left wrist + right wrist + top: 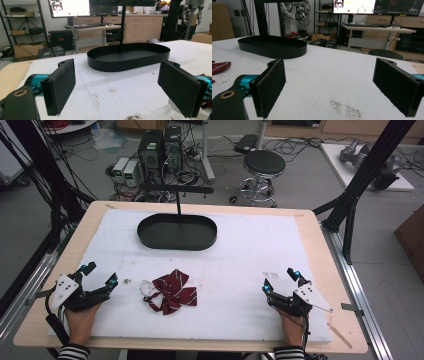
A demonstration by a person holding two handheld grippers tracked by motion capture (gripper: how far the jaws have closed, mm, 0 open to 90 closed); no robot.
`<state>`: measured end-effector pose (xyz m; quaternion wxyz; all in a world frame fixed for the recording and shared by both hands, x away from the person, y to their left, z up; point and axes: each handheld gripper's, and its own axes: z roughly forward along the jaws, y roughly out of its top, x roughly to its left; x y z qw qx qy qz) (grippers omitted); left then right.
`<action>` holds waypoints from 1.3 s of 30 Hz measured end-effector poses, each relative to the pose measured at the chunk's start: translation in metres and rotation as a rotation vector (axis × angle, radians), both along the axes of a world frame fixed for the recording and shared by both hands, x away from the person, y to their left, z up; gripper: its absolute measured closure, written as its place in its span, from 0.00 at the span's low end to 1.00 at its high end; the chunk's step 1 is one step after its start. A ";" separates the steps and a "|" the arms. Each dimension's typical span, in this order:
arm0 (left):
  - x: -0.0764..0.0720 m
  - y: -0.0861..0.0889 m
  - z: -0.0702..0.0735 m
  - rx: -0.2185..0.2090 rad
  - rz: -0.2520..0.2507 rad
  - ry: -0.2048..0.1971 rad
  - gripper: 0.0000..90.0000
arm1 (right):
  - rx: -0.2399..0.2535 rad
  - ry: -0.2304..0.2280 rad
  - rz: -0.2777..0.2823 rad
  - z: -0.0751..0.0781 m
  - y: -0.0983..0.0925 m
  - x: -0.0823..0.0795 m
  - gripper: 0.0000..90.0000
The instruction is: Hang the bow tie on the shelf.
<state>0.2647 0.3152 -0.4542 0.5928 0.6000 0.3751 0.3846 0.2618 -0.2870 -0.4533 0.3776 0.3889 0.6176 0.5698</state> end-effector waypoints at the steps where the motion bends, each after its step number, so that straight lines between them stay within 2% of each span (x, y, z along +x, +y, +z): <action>1: 0.000 0.000 0.000 0.002 0.001 0.002 0.17 | 0.000 0.000 0.000 0.000 0.000 0.000 0.11; 6: 0.000 -0.001 0.000 0.006 0.006 0.003 0.17 | 0.007 0.003 -0.001 0.000 0.000 0.000 0.11; 18: 0.001 -0.001 0.000 0.005 0.012 0.008 0.17 | -0.019 -0.010 -0.019 0.000 0.003 -0.001 0.11; 30: 0.004 -0.001 0.002 0.005 0.005 0.040 0.17 | -0.029 -0.007 -0.025 0.000 0.004 -0.001 0.11; 37: 0.004 -0.003 0.009 0.043 -0.015 0.070 0.17 | -0.032 -0.007 -0.026 0.000 0.005 -0.001 0.11; 39: 0.004 -0.005 0.015 0.071 -0.008 0.087 0.17 | -0.033 -0.011 -0.024 0.000 0.004 -0.001 0.11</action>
